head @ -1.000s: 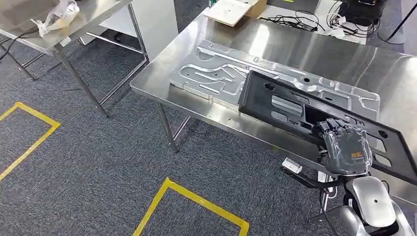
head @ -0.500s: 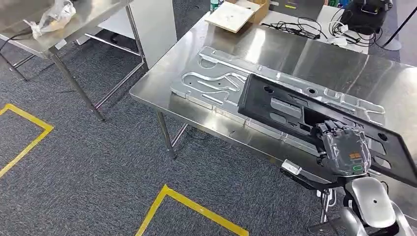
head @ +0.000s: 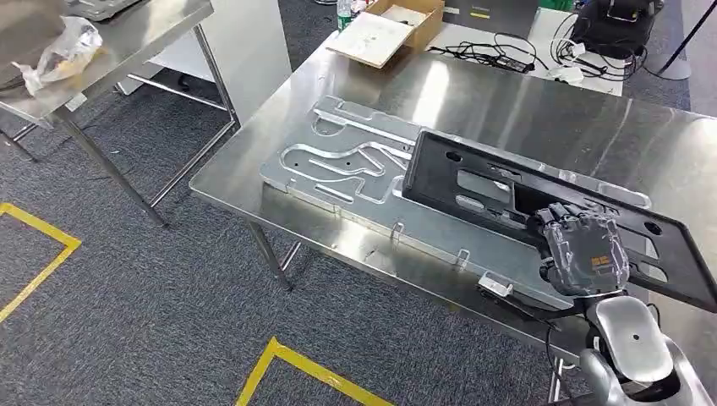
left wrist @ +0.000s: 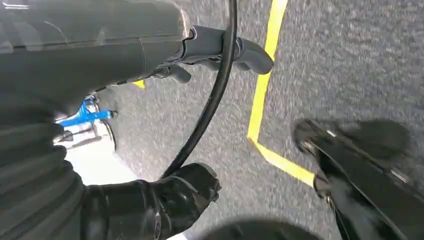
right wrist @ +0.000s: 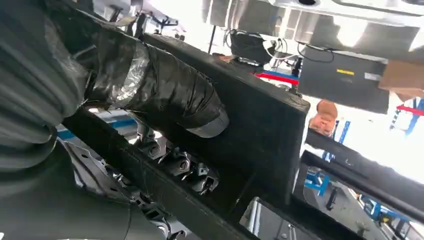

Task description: Take the parts from the cabinet and place them on the table.

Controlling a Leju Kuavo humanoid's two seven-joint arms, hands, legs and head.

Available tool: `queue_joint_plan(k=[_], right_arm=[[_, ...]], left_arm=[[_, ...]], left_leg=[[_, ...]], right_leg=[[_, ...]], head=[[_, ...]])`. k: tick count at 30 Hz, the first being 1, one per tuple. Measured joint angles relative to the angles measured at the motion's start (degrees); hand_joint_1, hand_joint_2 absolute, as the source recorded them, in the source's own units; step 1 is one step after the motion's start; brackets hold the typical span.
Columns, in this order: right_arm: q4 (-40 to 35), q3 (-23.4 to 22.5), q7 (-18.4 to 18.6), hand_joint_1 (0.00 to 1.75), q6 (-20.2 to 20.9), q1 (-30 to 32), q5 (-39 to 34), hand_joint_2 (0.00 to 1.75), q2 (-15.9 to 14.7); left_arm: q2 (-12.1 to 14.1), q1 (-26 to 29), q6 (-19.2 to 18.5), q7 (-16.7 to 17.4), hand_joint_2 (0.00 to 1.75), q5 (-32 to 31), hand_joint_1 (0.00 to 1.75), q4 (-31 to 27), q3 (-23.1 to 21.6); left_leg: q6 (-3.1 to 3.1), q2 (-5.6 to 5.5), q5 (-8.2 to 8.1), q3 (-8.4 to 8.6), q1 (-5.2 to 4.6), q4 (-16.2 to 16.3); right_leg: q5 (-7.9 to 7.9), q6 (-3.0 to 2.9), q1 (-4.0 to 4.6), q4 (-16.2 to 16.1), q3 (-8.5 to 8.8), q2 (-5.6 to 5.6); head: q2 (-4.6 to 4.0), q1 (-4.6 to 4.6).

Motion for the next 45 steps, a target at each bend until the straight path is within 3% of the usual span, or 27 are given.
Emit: queue_joint_plan(k=[2, 4, 5, 7, 9, 10, 11, 13, 15, 16, 17, 18, 19, 20, 21, 25, 27, 29, 30, 31, 34, 35, 37, 38, 39, 40, 45], right_arm=[[0.37, 0.55, 0.02, 1.75, 0.09, -0.17, 0.70, 1.75, 0.15], [0.87, 1.33, 0.28, 1.75, 0.07, -0.34, 1.64, 1.75, 0.52], [1.33, 1.79, 0.52, 1.75, 0.02, -0.62, 1.99, 1.75, 0.74], [2.01, 2.58, 0.83, 1.75, -0.02, -0.55, 2.49, 1.75, 1.20], [2.56, 3.08, 1.01, 1.75, 0.00, -0.84, 2.87, 1.75, 1.40], [2.84, 3.34, 1.03, 1.75, -0.02, -0.96, 2.97, 1.75, 1.46], [3.04, 3.48, 1.03, 1.75, -0.04, -1.35, 3.02, 1.75, 1.51], [3.65, 3.65, 1.09, 1.75, -0.04, -1.78, 3.08, 1.75, 1.55], [4.20, 3.98, 1.14, 1.75, -0.04, -1.53, 3.08, 1.75, 1.57], [4.48, 4.20, 1.22, 1.75, -0.04, -1.48, 3.08, 1.75, 1.57], [4.77, 4.37, 1.31, 1.75, -0.02, -1.44, 3.08, 1.75, 1.57], [5.05, 4.51, 1.33, 1.75, -0.02, -1.44, 3.08, 1.75, 1.60], [5.42, 4.63, 1.36, 1.75, -0.02, -1.40, 3.08, 1.75, 1.60], [6.03, 4.83, 1.36, 1.75, -0.06, -1.18, 3.08, 1.75, 1.62], [6.45, 5.05, 1.42, 1.75, -0.04, -1.38, 3.06, 1.75, 1.71], [6.91, 5.31, 1.64, 1.75, -0.18, -0.70, 3.11, 1.75, 1.90], [7.13, 5.36, 1.68, 1.75, -0.18, -0.72, 3.15, 1.75, 1.92], [7.58, 5.49, 1.66, 1.75, -0.07, -0.62, 3.21, 1.75, 1.99], [7.83, 5.58, 1.66, 1.75, 0.04, -0.55, 3.21, 1.75, 2.01], [8.09, 5.68, 1.55, 0.00, 0.28, -0.53, 3.21, 0.00, 2.03], [8.50, 5.77, 1.27, 0.00, 0.50, -0.60, 3.08, 0.00, 2.03], [8.68, 5.79, 1.11, 0.00, 0.61, -0.60, 3.04, 0.00, 2.03], [9.03, 5.90, 0.76, 0.00, 0.96, -0.64, 2.95, 0.00, 2.05], [9.18, 6.08, 0.70, 0.00, 1.05, -0.65, 2.91, 0.00, 2.12], [9.23, 6.25, 0.70, 0.00, 1.11, -0.72, 2.86, 0.00, 2.16], [9.27, 6.30, 0.70, 0.00, 1.14, -0.76, 2.84, 0.00, 2.16], [9.29, 6.93, 0.33, 0.00, 1.44, -1.59, 1.95, 0.00, 2.25]], left_arm=[[-0.02, 0.22, 0.15, 0.00, 1.75, -0.11, 0.00, 0.00, 0.00], [0.02, 0.34, 0.41, -0.13, 1.75, 0.24, 0.00, 0.00, 0.00], [0.33, 0.33, 0.50, -0.13, 1.75, 0.31, 0.00, 0.00, 0.00], [0.17, 0.25, 0.42, -0.15, 1.75, 0.42, 0.00, 0.04, 0.00], [0.11, 0.25, 0.44, -0.15, 1.75, 0.37, 0.00, 0.04, 0.00], [-0.15, 0.37, 0.50, -0.17, 1.75, 0.28, 0.00, 0.04, 0.00], [-0.13, 0.35, 0.50, -0.20, 1.75, 0.28, 0.00, 0.04, 0.00], [-0.22, 0.20, 0.57, -0.20, 1.75, 0.20, 0.00, 0.04, 0.00], [-0.33, 0.19, 0.50, -0.17, 1.75, 0.09, 0.00, 0.04, 0.00], [-0.39, 0.20, 0.50, -0.15, 1.75, 0.04, 0.00, 0.04, 0.00], [-0.44, 0.20, 0.52, -0.13, 1.75, 0.02, 0.00, 0.04, 0.00], [-0.48, 0.26, 0.52, -0.13, 1.75, -0.04, 0.00, 0.04, 0.00], [-0.48, 0.38, 0.50, -0.13, 1.75, -0.17, 0.00, 0.04, 0.00], [-0.46, 0.47, 0.48, -0.15, 1.75, -0.09, 0.00, 0.04, 0.00], [-0.59, 0.37, 0.31, -0.28, 1.75, 0.42, 0.00, 0.04, 0.02], [-0.87, -0.20, -1.03, -1.16, 1.75, 2.71, 0.00, 0.07, 0.59], [-1.14, -0.27, -1.11, -1.18, 1.75, 3.04, 0.00, 0.07, 0.63], [-1.22, -0.26, -1.24, -1.09, 1.75, 3.04, 0.00, 0.07, 0.81], [-1.27, -0.24, -1.36, -1.05, 1.75, 3.08, 0.00, 0.07, 0.98], [-1.31, -0.15, -1.51, -1.01, 1.75, 3.12, 0.00, 0.09, 1.25], [-1.36, -0.05, -1.99, -1.01, 1.75, 3.13, 0.00, 0.07, 1.60], [-1.33, 0.01, -2.27, -1.01, 1.75, 3.13, 0.00, 0.09, 1.64], [-1.40, -0.37, -2.80, -1.03, 1.75, 3.04, 0.00, 0.07, 1.64], [-1.42, -0.24, -2.78, -1.03, 1.75, 3.02, 0.00, 0.07, 1.64], [-1.57, -0.16, -2.45, -1.01, 0.00, 3.02, 0.00, 0.09, 1.66], [-1.68, -0.09, -2.01, -1.03, 0.00, 2.99, 0.00, 0.07, 1.66], [-1.75, -0.23, -1.57, -0.98, 0.00, 2.60, 0.00, 0.09, 1.68]], left_leg=[[1.00, -0.07, 3.67, 0.29, -0.52, -5.21], [3.06, -0.09, 11.60, 2.28, -1.61, -14.26], [3.99, -0.79, 13.23, 2.06, -2.20, -15.06], [4.03, -0.51, 12.87, 3.30, -2.46, -16.84], [4.53, -0.52, 12.82, 5.26, -2.12, -18.69], [4.29, -0.41, 12.82, 6.74, -1.76, -19.84], [4.53, -0.42, 12.56, 7.67, -1.57, -20.39], [4.25, -0.46, 11.58, 9.03, -1.31, -20.73], [3.82, -0.63, 10.29, 10.42, -1.06, -20.69], [3.56, -0.68, 9.55, 11.40, -0.87, -20.62], [3.27, -0.69, 8.68, 12.51, -0.64, -20.50], [2.87, -0.67, 7.86, 13.56, -0.44, -20.20], [2.38, -0.61, 6.78, 14.26, -0.28, -19.82], [1.91, -0.61, 5.80, 14.65, -0.31, -18.76], [1.43, -0.90, 5.27, 14.22, -0.23, -18.62], [0.02, -0.46, 4.61, 13.98, 0.10, -16.75], [-0.33, -0.39, 2.13, 11.00, 0.14, -10.93], [-0.61, -0.39, -2.15, 5.98, 0.17, -3.13], [-0.61, -0.39, -2.65, 4.14, 0.16, -1.01], [-0.47, -0.39, -1.41, 3.60, 0.16, -1.52], [0.52, -0.38, 7.85, 7.68, -0.03, -13.90], [0.99, -0.39, 8.58, 8.69, -0.24, -16.61], [1.37, -0.41, 7.13, 8.25, -0.75, -17.10], [1.59, -0.44, 8.51, 8.44, -0.79, -17.31], [1.03, -0.52, 8.87, 8.75, -0.44, -17.79], [0.76, -0.44, 8.91, 8.78, -0.53, -17.69], [1.47, -0.48, 8.94, 8.75, -0.74, -17.69]], right_leg=[[-1.26, -0.08, 0.51, -0.01, 1.69, 0.23], [-2.50, -0.14, 0.67, -0.23, 2.76, 0.26], [-3.01, 0.15, 0.80, -0.15, 3.56, 0.34], [-3.14, 0.89, 0.35, -1.50, 4.22, 0.62], [-1.80, 1.40, 0.65, -0.79, 4.97, 0.54], [-1.59, 1.42, 0.45, 1.34, 4.11, 0.35], [-1.10, 1.59, 0.47, 4.74, 2.29, 0.24], [-3.96, 2.57, -0.05, 12.08, -3.31, 0.21], [-8.37, 3.43, -0.60, 14.29, -6.81, 0.08], [-8.78, 3.73, -0.91, 13.20, -7.55, -0.01], [-7.43, 4.13, -1.19, 10.48, -7.40, -0.10], [-3.97, 4.46, -1.46, 6.49, -6.82, -0.21], [1.77, 4.61, -1.77, 2.14, -6.34, -0.39], [6.84, 4.44, -1.86, 0.15, -6.98, -0.92], [4.91, 3.52, -1.21, 0.83, -7.15, -1.01], [5.00, 1.42, -1.24, 0.66, -5.88, -0.48], [4.56, 0.76, -1.11, 0.27, -5.01, -0.47], [3.96, 0.41, -0.83, 0.31, -4.63, -0.46], [3.71, 0.38, -0.68, 0.35, -4.42, -0.39], [3.48, 0.37, -0.54, 0.36, -4.09, -0.28], [2.74, 0.65, -0.37, 0.36, -2.81, -0.14], [2.65, 0.77, -0.44, 0.24, -2.71, -0.17], [2.81, 1.47, -0.35, 0.09, -2.99, -0.16], [2.64, 1.83, -0.32, 0.08, -2.76, -0.17], [2.12, 1.43, 0.06, 0.33, -2.58, -0.28], [2.74, 0.07, -0.04, 0.04, -2.56, -0.20], [2.96, 0.69, -0.15, -0.70, -2.16, -0.20]], head=[[0.00, 0.00], [0.00, 0.02], [0.00, 0.41], [0.00, 0.15], [0.00, 0.20], [0.00, 0.17], [0.00, 0.33], [0.00, 0.22], [0.00, 0.24], [0.00, 0.24], [0.00, 0.22], [0.00, 0.24], [0.00, 0.24], [0.00, 0.39], [0.00, 0.31], [0.00, 0.24], [0.00, 0.15], [0.00, 0.15], [0.00, 0.13], [0.00, 0.15], [0.00, 0.15], [0.00, 0.22], [0.00, 0.13], [0.00, 0.15], [0.00, 0.26], [0.00, 0.20], [0.00, 0.24]])
